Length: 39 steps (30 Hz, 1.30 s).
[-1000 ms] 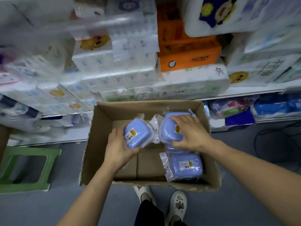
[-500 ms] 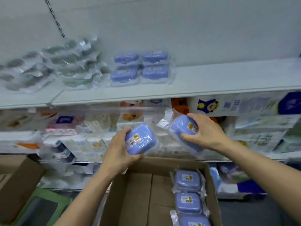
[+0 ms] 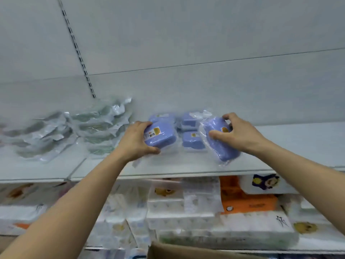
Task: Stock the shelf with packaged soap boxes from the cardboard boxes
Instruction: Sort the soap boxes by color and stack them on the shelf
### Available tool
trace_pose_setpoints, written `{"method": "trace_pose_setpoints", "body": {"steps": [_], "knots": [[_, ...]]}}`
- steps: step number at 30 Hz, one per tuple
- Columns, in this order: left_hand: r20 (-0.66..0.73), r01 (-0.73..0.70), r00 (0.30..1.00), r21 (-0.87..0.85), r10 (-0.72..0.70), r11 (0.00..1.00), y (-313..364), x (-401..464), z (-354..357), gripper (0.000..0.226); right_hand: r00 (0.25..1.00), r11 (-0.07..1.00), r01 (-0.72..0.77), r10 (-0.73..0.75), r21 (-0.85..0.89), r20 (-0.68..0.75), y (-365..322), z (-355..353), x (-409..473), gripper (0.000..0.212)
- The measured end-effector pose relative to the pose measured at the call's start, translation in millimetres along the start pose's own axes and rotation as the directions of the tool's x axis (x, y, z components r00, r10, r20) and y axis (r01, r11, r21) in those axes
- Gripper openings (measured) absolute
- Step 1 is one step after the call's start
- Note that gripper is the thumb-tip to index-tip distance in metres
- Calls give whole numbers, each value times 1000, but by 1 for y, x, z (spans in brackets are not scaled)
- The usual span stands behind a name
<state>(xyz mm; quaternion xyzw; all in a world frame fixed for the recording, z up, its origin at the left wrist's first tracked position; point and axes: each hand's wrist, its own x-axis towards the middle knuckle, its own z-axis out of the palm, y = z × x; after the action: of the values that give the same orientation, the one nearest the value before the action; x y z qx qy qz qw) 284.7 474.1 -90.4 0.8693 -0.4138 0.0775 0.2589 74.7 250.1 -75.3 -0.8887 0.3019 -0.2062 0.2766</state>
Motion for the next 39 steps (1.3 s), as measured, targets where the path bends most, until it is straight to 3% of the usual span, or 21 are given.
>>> {"method": "trace_pose_setpoints", "body": {"steps": [6,11,13,15,17,19,21,23,24,26,27,28,30,31,32,34,36,38,39], "knots": [[298,-1,954,88,-26,996,-12,75,0,84,993,982,-120,122,149,-2,-29,14,43,71],[428,-3,904,-23,12,1000,-31,98,13,84,977,932,-211,206,293,49,-43,25,58,55],[390,-35,919,-41,48,999,-30,94,11,77,970,896,-241,227,374,82,-46,29,62,50],[244,-115,962,-58,126,992,-24,86,11,74,957,837,-291,262,463,128,-47,33,64,50],[141,-85,981,-313,135,946,-7,70,11,76,939,760,-343,297,553,174,-50,37,65,53],[161,-71,970,-525,181,848,17,55,12,85,924,662,-377,313,647,218,-55,41,66,53],[151,-89,962,-611,227,786,36,45,20,79,904,554,-419,331,719,272,-61,45,65,55],[63,-61,988,-675,140,736,47,46,24,70,906,550,-418,313,723,286,-65,47,65,61],[39,-27,996,-704,77,709,47,49,24,68,923,609,-380,293,696,249,-64,49,64,67],[95,99,995,-773,-39,627,44,58,21,63,982,846,-180,186,502,39,-55,48,62,85],[143,158,987,-803,-72,575,40,63,18,61,995,948,-5,36,319,-91,-51,45,59,96],[191,203,979,-831,-78,518,37,66,14,54,973,974,192,-174,116,-152,-48,41,56,106],[288,270,957,-860,-24,433,38,67,5,28,839,820,509,-541,-261,-64,-45,37,56,114],[335,303,942,-863,8,404,41,66,2,19,777,718,578,-629,-388,-6,-44,38,59,112],[371,332,928,-863,32,381,44,65,-1,17,740,654,605,-672,-455,17,-44,39,62,108],[368,331,930,-862,25,385,42,65,-1,23,744,648,587,-669,-485,6,-45,41,68,99],[235,218,971,-796,-44,564,28,65,3,35,799,692,519,-601,-501,-4,-41,38,73,95],[45,79,997,-547,-66,833,2,64,8,46,882,740,421,-468,-524,47,-31,32,81,95],[13,40,999,-381,-38,924,-12,63,11,51,914,753,380,-395,-537,94,-25,31,85,96]]}}
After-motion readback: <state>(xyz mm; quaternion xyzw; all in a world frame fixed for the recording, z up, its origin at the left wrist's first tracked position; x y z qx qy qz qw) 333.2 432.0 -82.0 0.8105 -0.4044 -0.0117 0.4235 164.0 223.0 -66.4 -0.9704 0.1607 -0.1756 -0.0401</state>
